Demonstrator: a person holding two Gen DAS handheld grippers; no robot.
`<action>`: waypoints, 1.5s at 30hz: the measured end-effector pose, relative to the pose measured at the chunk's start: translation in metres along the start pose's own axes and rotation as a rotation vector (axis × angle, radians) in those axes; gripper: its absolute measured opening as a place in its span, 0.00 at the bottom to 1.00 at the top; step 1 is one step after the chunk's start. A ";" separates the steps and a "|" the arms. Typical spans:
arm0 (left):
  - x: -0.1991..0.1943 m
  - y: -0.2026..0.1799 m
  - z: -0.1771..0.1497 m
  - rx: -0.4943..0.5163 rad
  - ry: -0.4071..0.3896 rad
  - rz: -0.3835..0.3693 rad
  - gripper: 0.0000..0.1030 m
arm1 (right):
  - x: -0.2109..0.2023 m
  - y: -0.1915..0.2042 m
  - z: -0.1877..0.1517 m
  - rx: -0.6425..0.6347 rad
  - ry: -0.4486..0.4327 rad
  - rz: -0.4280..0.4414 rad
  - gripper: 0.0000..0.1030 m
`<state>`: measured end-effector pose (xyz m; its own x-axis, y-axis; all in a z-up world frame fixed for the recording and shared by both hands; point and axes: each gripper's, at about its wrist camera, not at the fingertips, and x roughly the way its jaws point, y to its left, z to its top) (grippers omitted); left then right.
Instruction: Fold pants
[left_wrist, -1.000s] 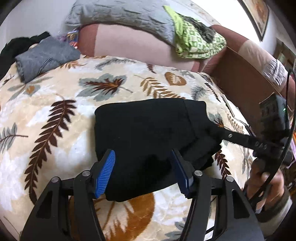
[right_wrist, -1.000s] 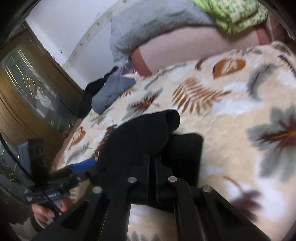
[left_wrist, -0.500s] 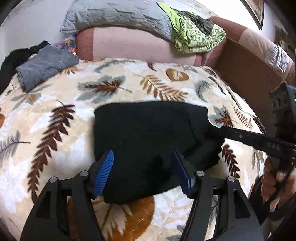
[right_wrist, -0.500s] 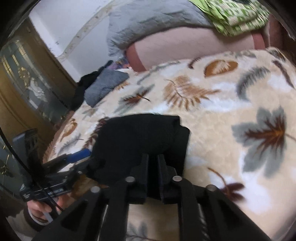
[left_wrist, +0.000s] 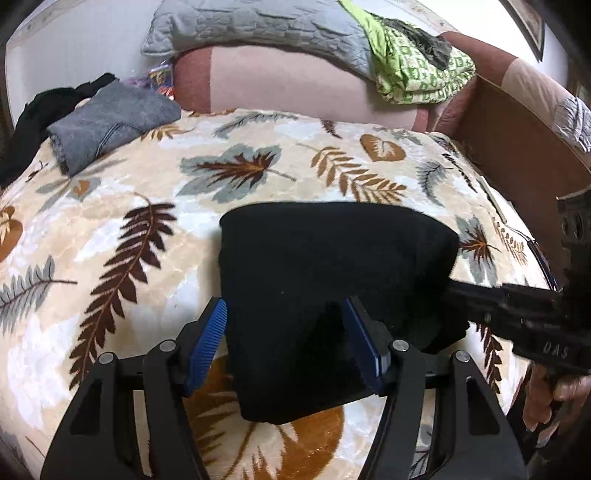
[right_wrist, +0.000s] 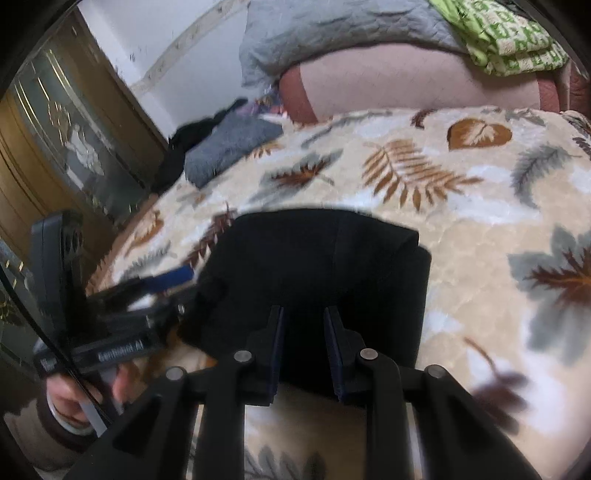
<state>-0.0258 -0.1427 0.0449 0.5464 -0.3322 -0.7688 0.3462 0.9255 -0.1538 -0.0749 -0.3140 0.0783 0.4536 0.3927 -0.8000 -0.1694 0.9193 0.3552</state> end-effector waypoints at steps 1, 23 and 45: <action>0.002 0.001 -0.002 -0.004 0.005 -0.001 0.63 | 0.001 0.000 -0.004 -0.008 0.009 -0.003 0.23; -0.012 0.020 0.001 -0.067 -0.010 0.021 0.71 | -0.013 0.029 0.007 -0.090 -0.008 0.081 0.58; 0.003 0.000 0.014 -0.039 0.005 -0.003 0.71 | 0.007 -0.029 0.038 0.067 -0.066 -0.139 0.48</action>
<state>-0.0136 -0.1460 0.0509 0.5413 -0.3341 -0.7716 0.3179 0.9309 -0.1800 -0.0334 -0.3387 0.0805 0.5252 0.2577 -0.8110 -0.0433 0.9599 0.2769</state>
